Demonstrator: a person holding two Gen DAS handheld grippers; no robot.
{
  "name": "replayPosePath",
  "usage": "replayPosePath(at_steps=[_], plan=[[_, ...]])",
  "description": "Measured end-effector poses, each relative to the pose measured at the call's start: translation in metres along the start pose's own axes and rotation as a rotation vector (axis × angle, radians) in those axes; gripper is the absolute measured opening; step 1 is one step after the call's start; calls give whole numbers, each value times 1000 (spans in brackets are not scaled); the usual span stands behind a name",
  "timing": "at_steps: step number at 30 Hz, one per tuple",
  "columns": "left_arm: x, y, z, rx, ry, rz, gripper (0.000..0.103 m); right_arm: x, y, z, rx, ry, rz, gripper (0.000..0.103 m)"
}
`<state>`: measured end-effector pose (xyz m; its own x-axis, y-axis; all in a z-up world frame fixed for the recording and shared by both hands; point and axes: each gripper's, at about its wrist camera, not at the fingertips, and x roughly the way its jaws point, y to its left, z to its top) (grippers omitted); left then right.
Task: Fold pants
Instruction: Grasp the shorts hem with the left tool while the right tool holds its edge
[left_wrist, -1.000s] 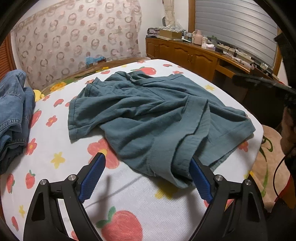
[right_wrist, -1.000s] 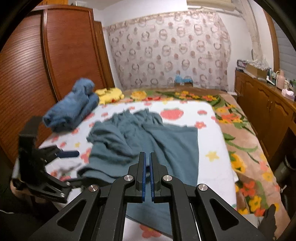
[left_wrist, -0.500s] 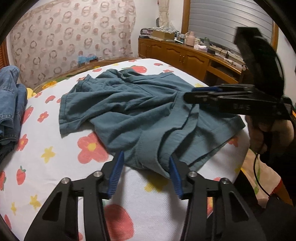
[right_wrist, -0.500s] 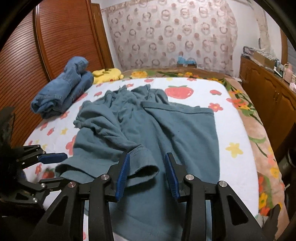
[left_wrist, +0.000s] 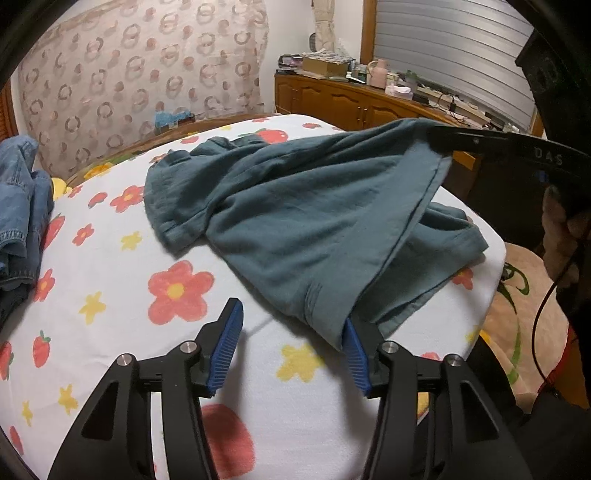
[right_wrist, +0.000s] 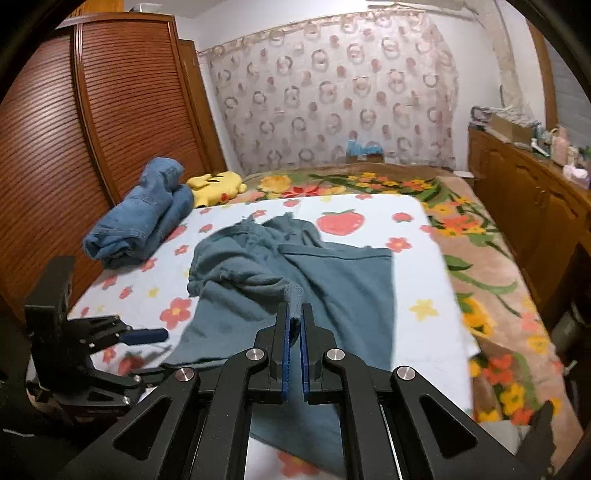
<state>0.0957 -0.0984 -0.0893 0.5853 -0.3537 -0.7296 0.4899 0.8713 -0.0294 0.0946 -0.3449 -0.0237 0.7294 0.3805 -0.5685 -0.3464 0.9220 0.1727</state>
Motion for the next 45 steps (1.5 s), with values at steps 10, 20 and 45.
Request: replayPosePath(at_steps=[10, 20, 45], plan=[[-2, -11, 0, 45, -1, -36, 53, -27, -3, -34, 51, 32, -104, 4], [-2, -20, 2, 94, -5, -83, 16, -26, -7, -59, 107, 105, -108, 4], [-49, 30, 0, -27, -81, -1, 9, -19, 21, -58, -13, 140, 19, 4]])
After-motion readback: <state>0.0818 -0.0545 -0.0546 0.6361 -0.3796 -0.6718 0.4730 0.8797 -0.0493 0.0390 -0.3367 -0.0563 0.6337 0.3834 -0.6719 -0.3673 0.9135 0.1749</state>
